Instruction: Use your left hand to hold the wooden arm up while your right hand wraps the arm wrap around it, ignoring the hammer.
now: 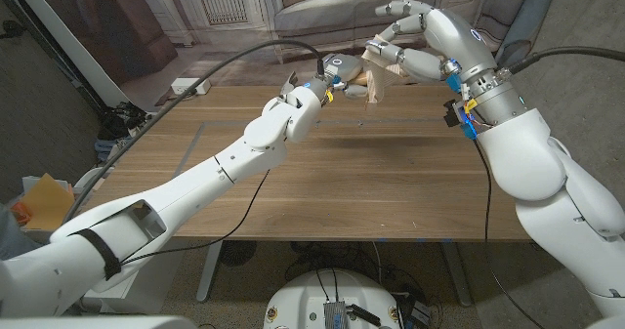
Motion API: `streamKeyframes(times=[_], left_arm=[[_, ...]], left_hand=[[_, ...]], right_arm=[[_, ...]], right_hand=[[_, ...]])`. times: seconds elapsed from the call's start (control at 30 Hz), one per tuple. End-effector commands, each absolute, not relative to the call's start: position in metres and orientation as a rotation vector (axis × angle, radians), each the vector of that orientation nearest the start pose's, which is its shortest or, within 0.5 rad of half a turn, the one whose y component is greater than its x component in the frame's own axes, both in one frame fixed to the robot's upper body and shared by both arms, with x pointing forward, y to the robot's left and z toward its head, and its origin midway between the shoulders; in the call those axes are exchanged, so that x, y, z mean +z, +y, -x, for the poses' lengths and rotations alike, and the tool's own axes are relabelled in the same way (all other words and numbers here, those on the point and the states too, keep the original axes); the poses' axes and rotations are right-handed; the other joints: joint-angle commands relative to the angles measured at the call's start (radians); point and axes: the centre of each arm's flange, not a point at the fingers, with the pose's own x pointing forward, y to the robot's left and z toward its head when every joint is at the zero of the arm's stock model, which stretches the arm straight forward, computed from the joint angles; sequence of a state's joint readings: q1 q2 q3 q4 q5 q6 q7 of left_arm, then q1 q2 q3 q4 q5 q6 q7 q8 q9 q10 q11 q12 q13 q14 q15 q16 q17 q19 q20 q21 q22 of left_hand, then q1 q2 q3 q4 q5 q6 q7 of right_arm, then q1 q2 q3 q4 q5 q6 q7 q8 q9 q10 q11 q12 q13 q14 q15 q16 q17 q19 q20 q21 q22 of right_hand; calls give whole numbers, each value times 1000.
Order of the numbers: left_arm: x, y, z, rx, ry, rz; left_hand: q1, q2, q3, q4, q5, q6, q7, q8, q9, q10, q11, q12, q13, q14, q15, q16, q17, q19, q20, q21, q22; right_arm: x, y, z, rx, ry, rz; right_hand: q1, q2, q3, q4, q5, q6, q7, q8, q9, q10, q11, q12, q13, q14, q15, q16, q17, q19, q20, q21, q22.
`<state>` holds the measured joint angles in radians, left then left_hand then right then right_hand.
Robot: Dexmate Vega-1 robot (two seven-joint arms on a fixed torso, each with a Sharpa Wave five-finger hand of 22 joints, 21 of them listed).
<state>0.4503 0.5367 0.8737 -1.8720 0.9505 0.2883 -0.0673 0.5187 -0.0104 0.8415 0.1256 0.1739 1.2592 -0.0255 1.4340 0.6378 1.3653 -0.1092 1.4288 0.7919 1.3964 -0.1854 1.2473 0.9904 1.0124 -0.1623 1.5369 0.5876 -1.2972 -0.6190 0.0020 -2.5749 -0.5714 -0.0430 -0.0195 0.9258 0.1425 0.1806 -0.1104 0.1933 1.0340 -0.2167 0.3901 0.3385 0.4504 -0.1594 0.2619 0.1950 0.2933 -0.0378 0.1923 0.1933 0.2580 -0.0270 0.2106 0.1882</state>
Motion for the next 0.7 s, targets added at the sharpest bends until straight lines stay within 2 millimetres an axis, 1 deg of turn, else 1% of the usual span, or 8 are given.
streamKeyframes(times=[0.03, 0.27, 0.47, 0.57, 0.6, 0.63, 0.67, 0.7], left_arm=[[133, 18, -514, 21, -1162, -1641], [131, 25, -492, 41, -1223, -1608], [125, 28, -483, 35, -1247, -1608], [122, 30, -480, 22, -1260, -1611], [121, 30, -479, 19, -1265, -1613], [119, 31, -478, 16, -1268, -1616], [118, 32, -477, 12, -1270, -1616], [117, 33, -477, 9, -1271, -1616]], left_hand=[[11, -2, -6, 3, 0, 6, 4, -6, 2, 3, -1, 2, 18, 2, -4, 140, 62, -3, -47, 0, 2], [12, -3, -7, 4, 0, 8, 4, -7, 6, 7, 2, 1, 18, -1, -4, 133, 56, -7, -45, -4, -4], [13, -4, -8, 4, 0, 5, 2, -2, 19, 2, 0, 8, 31, 3, -4, 134, 57, -6, -45, 0, -1], [14, -5, -8, 4, 0, 13, 1, -15, -2, 2, 0, 7, 32, 2, -5, 136, 60, -6, -45, 1, -1], [14, -5, -9, 4, 0, 8, 0, -8, 11, 3, 0, 5, 30, 6, -4, 136, 59, -5, -45, 1, -3], [14, -5, -8, 4, 0, 12, 2, -15, -1, 3, 0, 4, 29, 5, -5, 138, 61, -4, -46, -2, -8], [15, -5, -9, 4, 0, 9, 3, -6, 15, 6, 0, -3, 17, 1, -5, 135, 58, -7, -46, -1, -5], [15, -5, -9, 4, 0, 14, 3, -14, 0, 3, -1, 5, 31, 5, -5, 139, 64, -5, -46, 0, -4]], right_arm=[[150, -173, -336, -129, -1245, 1157], [158, -176, -353, -137, -1182, 1177], [169, -184, -364, -159, -1136, 1173], [175, -188, -369, -170, -1112, 1166], [177, -189, -370, -178, -1106, 1167], [179, -191, -372, -181, -1099, 1165], [181, -193, -374, -186, -1090, 1162], [182, -195, -376, -193, -1083, 1160]], right_hand=[[-5, -1, -4, 3, 3, 3, -6, -1, 1, -4, 0, -2, 3, -6, -18, 0, 2, -6, 4, 0, 6], [-8, 0, -5, 5, 3, 4, -6, -3, -1, -4, 1, -2, 3, -4, -22, 1, 3, -9, 5, -1, 6], [-10, 2, -5, 7, 3, 6, -6, -3, -1, -4, 0, -3, 3, -3, -25, 2, 4, -10, 7, 0, 6], [-10, 2, -5, 7, 3, 6, -6, -2, 0, -2, 3, -2, 3, -2, -26, 2, 4, -11, 6, -1, 6], [-10, 2, -5, 7, 3, 6, -6, -3, 0, -2, 2, -2, 3, -2, -26, 2, 4, -11, 6, 0, 6], [-10, 2, -5, 7, 3, 6, -6, -3, 0, -2, 3, -2, 3, 0, -27, 3, 4, -11, 6, 0, 6], [-11, 2, -6, 7, 3, 6, -6, -3, 0, -2, 3, -2, 3, 0, -27, 3, 4, -11, 6, 0, 6], [-11, 2, -6, 7, 3, 6, -6, -2, 1, -2, 2, -3, 3, 0, -27, 3, 4, -12, 7, 0, 6]])
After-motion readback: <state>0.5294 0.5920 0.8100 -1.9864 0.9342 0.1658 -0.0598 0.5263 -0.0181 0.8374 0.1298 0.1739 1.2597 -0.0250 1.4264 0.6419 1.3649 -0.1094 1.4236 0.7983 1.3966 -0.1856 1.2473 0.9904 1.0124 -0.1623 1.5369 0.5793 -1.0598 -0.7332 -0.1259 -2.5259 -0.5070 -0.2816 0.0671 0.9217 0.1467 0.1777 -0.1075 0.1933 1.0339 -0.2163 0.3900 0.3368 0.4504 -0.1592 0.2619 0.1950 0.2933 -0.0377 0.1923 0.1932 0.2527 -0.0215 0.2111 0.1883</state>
